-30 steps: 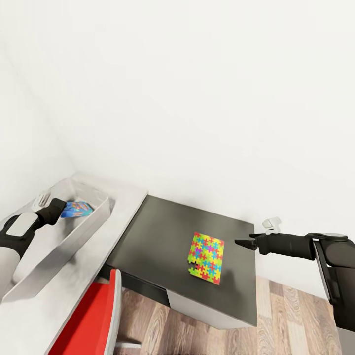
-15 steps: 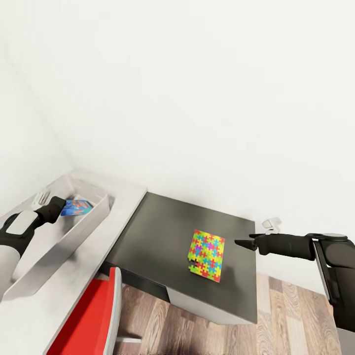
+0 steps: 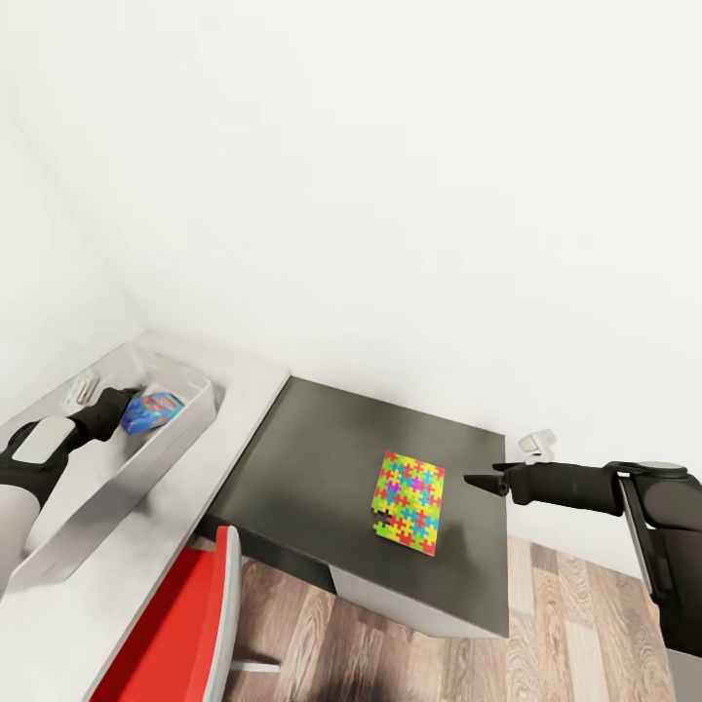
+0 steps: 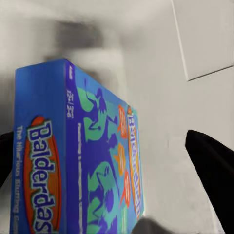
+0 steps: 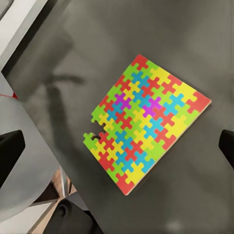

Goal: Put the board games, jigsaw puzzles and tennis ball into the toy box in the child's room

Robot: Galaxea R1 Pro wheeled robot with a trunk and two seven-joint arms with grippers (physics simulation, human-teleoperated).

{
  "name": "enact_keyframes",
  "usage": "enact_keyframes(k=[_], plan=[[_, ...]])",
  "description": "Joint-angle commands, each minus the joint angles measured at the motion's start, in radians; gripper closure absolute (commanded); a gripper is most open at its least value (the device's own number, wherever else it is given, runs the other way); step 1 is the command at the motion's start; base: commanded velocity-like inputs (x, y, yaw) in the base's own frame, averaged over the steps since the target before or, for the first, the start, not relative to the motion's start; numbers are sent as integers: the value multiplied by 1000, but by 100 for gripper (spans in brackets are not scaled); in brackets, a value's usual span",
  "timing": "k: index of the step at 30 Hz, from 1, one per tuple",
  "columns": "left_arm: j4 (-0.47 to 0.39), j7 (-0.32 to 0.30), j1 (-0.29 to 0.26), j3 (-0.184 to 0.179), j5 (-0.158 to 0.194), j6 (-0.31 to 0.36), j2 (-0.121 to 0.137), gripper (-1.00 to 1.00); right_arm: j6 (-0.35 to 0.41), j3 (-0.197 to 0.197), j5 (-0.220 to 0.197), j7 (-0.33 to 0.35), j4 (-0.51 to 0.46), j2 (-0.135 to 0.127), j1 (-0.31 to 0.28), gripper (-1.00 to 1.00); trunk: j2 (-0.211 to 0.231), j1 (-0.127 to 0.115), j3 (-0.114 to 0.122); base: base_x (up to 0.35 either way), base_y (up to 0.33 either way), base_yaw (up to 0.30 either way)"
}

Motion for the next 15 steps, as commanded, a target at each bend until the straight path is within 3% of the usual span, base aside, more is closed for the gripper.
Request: enact_keyframes(k=[1, 8, 11, 15], plan=[[-2, 6, 0, 3, 9, 6, -1, -100, 7, -1, 10, 10, -1, -1, -1, -100, -2, 1, -2, 0, 0, 0], [-1, 8, 1, 0, 4, 13, 0, -100, 7, -1, 10, 12, -1, -4, -1, -100, -2, 1, -2, 0, 0, 0], [-1, 15, 2, 1, -38, 26, 3, -100, 7, -2, 11, 12, -1, -6, -1, -100, -2, 1, -2, 0, 0, 0], [-2, 23, 1, 3, -70, 117, 6, -100, 7, -2, 11, 12, -1, -8, -2, -100, -2, 1, -2, 0, 0, 0]])
